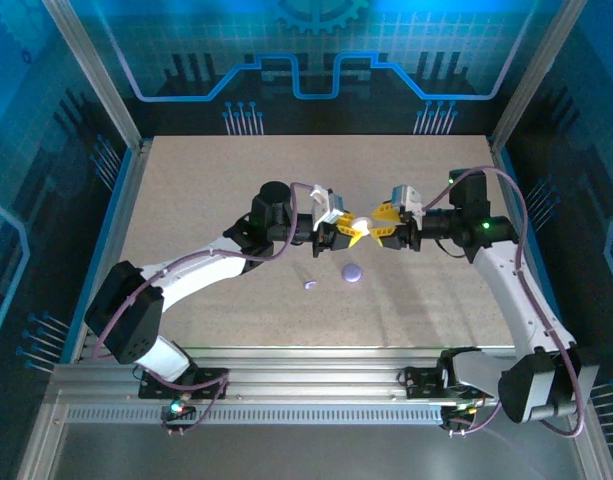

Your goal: Insert wireless bluetooth earbuds into charging case

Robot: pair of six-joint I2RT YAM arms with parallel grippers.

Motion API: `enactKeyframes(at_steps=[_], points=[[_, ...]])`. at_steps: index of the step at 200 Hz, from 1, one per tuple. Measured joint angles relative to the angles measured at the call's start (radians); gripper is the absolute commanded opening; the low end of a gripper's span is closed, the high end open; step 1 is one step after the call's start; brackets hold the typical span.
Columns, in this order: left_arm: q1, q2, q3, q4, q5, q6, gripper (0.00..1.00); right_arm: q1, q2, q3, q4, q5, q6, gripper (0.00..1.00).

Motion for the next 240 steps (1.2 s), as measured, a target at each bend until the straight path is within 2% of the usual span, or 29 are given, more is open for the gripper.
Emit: enactKeyframes(at_steps=[152, 211, 240], points=[[0.000, -0.004, -0.006, 0.019, 0.035, 0.000, 0.20, 0.001, 0.114, 0.121, -0.190, -0.125, -0.190, 0.34], [0.000, -0.008, -0.006, 0.023, 0.043, 0.000, 0.20, 0.007, 0.148, 0.141, -0.257, -0.137, -0.235, 0.33], [0.000, -0.011, -0.006, 0.022, 0.043, 0.001, 0.20, 0.010, 0.153, 0.146, -0.271, -0.145, -0.248, 0.25]])
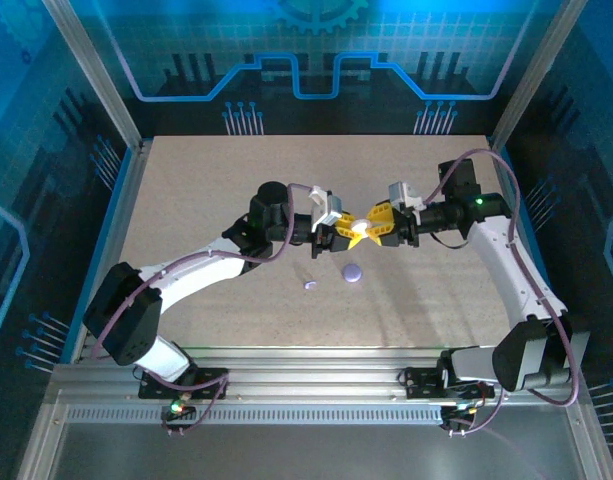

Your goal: Insert wireless bluetooth earbuds into charging case

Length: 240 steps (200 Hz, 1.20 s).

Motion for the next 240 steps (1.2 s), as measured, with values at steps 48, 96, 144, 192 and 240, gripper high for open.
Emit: enactKeyframes(at_steps=[48, 96, 144, 192, 240], points=[[0.001, -0.005, -0.006, -0.002, 0.007, 0.003, 0.23, 0.000, 0.006, 0.013, -0.031, -0.002, -0.017, 0.07], [-0.001, -0.006, -0.007, -0.003, 0.004, 0.017, 0.36, 0.002, 0.004, 0.020, -0.056, 0.018, -0.026, 0.01], [-0.005, -0.006, -0.009, -0.002, -0.015, 0.031, 0.68, 0.004, -0.021, 0.020, -0.071, 0.063, -0.027, 0.01], [-0.005, -0.007, -0.010, -0.026, -0.062, 0.055, 0.71, -0.008, -0.028, 0.020, -0.087, 0.127, -0.026, 0.01], [-0.005, -0.007, -0.010, -0.084, -0.166, 0.071, 0.75, -0.044, -0.026, 0.020, -0.108, 0.243, -0.018, 0.01]])
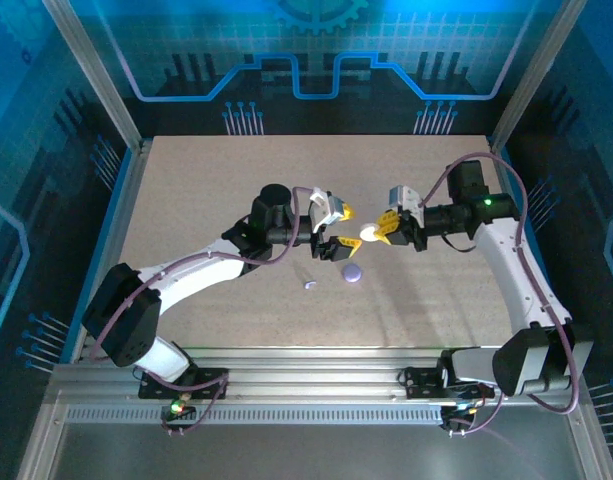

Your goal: Insert wireless bluetooth earbuds into charging case

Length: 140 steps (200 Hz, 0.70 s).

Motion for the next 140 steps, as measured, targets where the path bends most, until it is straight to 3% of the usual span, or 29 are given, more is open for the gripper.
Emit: enactKeyframes(at_steps=[74, 140], points=[[0.000, 0.000, 0.004, -0.098, -0.141, 0.014, 0.77, -0.075, 0.061, 0.001, -0.031, 0.183, 0.049, 0.02], [0.000, 0.014, 0.071, -0.181, -0.190, 0.048, 0.77, -0.122, 0.137, 0.028, -0.070, 0.337, 0.138, 0.03]])
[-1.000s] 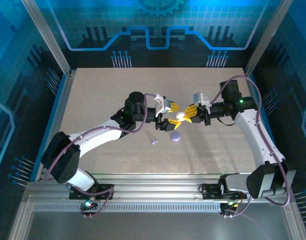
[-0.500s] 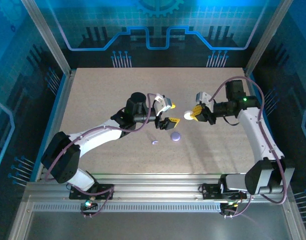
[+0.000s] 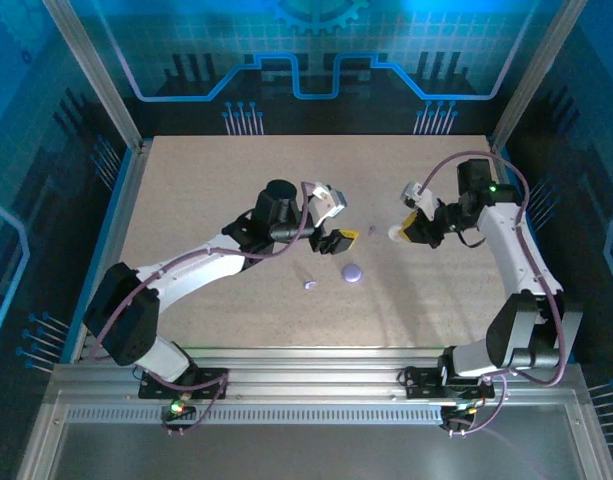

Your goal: Insert wireless bluetooth earbuds into charging case

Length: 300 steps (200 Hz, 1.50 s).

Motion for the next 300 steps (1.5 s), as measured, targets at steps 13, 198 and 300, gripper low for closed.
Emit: enactKeyframes(at_steps=[13, 198, 300], points=[[0.000, 0.010, 0.011, -0.014, -0.006, 0.008, 0.77, -0.010, 0.013, 0.005, -0.006, 0.025, 0.016, 0.03], [-0.001, 0.142, 0.151, -0.130, -0.018, 0.034, 0.76, -0.077, 0.386, 0.257, -0.177, 0.272, 0.183, 0.04], [-0.023, 0.192, 0.214, -0.164, -0.026, 0.037, 0.76, -0.094, 0.568, 0.325, -0.214, 0.368, 0.215, 0.04]])
